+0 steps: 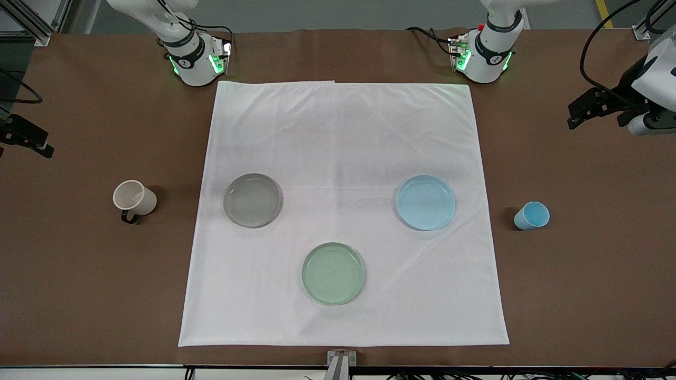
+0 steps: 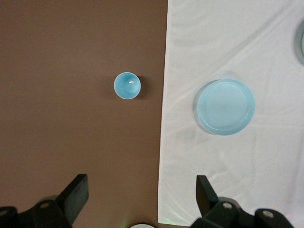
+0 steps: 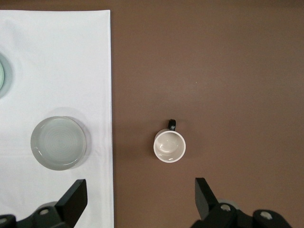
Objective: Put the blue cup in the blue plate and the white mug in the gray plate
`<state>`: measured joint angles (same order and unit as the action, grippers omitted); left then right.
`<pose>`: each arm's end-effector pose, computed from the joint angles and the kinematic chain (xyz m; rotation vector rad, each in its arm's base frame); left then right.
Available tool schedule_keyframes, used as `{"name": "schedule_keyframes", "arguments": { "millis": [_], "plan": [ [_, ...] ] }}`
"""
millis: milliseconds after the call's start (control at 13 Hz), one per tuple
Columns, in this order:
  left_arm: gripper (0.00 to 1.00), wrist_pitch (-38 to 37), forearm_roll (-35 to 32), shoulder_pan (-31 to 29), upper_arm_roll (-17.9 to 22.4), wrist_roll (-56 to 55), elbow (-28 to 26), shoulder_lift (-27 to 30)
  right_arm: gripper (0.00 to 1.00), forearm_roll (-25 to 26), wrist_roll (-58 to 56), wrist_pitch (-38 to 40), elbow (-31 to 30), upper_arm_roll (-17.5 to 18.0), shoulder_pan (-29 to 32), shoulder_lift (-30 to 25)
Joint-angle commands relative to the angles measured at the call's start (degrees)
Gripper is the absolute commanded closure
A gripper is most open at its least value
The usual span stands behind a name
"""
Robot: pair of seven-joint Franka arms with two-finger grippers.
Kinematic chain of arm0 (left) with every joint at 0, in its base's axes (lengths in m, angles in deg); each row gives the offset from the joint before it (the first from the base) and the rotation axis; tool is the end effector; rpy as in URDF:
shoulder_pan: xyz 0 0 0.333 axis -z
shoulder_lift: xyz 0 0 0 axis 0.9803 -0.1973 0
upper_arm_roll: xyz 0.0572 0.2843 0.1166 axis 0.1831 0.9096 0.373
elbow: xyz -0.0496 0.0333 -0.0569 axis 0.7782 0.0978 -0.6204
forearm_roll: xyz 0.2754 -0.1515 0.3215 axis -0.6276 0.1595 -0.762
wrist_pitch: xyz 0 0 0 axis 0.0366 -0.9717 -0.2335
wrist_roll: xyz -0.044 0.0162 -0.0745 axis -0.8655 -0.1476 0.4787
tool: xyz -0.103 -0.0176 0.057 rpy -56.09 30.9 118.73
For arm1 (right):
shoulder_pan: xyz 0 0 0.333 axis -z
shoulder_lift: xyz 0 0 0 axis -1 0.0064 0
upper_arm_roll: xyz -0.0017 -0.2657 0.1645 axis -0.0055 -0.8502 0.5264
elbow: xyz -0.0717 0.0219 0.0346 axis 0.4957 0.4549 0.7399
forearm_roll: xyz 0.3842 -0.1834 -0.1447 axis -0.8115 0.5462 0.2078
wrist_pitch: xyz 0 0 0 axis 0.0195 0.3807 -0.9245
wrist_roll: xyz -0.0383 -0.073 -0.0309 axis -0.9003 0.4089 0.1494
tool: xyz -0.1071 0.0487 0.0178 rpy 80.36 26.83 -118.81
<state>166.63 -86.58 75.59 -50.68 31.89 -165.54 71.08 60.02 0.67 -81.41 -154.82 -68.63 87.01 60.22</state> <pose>0.5853 -0.0582 0.6308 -3.1114 -0.0349 0.0435 0.6243 -0.0590 0.6333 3.1261 0.0054 0.1095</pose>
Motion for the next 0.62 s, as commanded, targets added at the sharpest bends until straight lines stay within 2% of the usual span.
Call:
{"name": "schedule_keyframes", "arguments": {
  "millis": [0, 385, 538],
  "plan": [
    [0.0, -0.81, 0.28, -0.14, 0.01, 0.29, 0.78, -0.17, 0.0, -0.54, -0.01, 0.76, 1.06, -0.02, 0.07, 0.48],
    [0.0, -0.81, 0.19, -0.22, 0.1, 0.29, 1.84, -0.7, 0.0, -0.45, -0.01, 1.11, 0.71, 0.06, 0.25, 0.48],
    [0.0, -0.81, 0.19, -0.22, 0.1, 0.29, 1.84, -0.79, 0.0, -0.37, -0.01, 1.9, 0.36, -0.02, 0.42, 2.13]
  ]
}}
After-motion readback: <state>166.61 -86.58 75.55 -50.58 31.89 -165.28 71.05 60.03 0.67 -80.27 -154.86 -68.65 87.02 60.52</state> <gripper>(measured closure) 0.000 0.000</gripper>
